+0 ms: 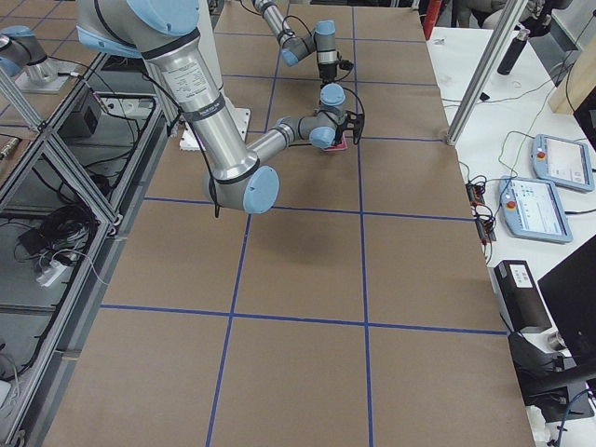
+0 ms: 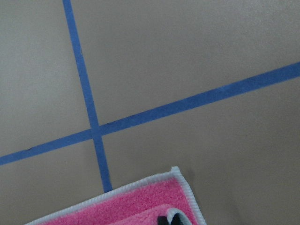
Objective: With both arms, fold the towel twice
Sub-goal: 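Lay the folded edge down and open both grippers, drawing them back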
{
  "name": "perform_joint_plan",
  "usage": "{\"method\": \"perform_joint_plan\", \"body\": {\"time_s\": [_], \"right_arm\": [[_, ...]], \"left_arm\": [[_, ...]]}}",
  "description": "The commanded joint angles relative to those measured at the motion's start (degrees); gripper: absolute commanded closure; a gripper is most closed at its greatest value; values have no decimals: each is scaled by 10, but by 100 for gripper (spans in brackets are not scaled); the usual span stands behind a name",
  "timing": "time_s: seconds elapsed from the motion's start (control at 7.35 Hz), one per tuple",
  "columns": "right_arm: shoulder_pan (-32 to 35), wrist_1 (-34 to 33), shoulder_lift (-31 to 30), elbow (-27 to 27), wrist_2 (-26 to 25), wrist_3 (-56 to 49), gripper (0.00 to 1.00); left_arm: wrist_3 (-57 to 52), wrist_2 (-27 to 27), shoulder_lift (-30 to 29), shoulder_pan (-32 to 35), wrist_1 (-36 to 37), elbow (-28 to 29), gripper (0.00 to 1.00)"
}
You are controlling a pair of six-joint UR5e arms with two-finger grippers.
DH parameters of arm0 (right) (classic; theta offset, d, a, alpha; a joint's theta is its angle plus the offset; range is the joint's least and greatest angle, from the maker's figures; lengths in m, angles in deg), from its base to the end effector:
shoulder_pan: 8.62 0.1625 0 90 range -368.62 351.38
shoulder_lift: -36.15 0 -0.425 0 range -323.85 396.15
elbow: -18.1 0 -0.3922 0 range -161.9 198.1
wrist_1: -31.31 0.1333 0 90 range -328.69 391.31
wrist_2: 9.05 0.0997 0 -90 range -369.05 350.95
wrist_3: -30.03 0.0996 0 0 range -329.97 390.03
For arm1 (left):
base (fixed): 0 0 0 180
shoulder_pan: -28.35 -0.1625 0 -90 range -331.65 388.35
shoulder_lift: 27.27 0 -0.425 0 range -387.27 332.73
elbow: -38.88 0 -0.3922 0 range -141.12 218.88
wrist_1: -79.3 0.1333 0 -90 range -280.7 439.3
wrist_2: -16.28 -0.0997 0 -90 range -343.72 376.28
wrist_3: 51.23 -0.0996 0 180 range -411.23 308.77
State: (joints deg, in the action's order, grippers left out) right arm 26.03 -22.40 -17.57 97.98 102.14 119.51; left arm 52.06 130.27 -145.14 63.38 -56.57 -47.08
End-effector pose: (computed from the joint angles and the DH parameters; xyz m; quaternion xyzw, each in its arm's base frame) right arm -0.5468 -0.4962 0.2868 0.0041 -0.5333 0.1555 0.8315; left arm 0.5014 -0.4648 0.3178 -0.0621 0.5811 -0.2202 0.7810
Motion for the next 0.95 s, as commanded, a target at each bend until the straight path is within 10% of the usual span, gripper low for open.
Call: {"method": "perform_joint_plan", "body": {"time_s": [0.0,0.14,0.27,0.41,0.82], "right_arm": [[1,0,0,-5,0,0,100],[1,11,-1,-7,-1,0,100],[2,15,0,-8,-1,1,84],[2,15,0,-7,-1,3,11],[15,15,3,-7,6,8,1]], "left_arm": [[-1,0,-1,-2,0,3,100],[0,1,-1,-2,0,3,100],[2,0,-2,-1,0,3,80],[1,0,-2,-1,0,3,14],[2,0,-3,0,-1,1,0]]}}
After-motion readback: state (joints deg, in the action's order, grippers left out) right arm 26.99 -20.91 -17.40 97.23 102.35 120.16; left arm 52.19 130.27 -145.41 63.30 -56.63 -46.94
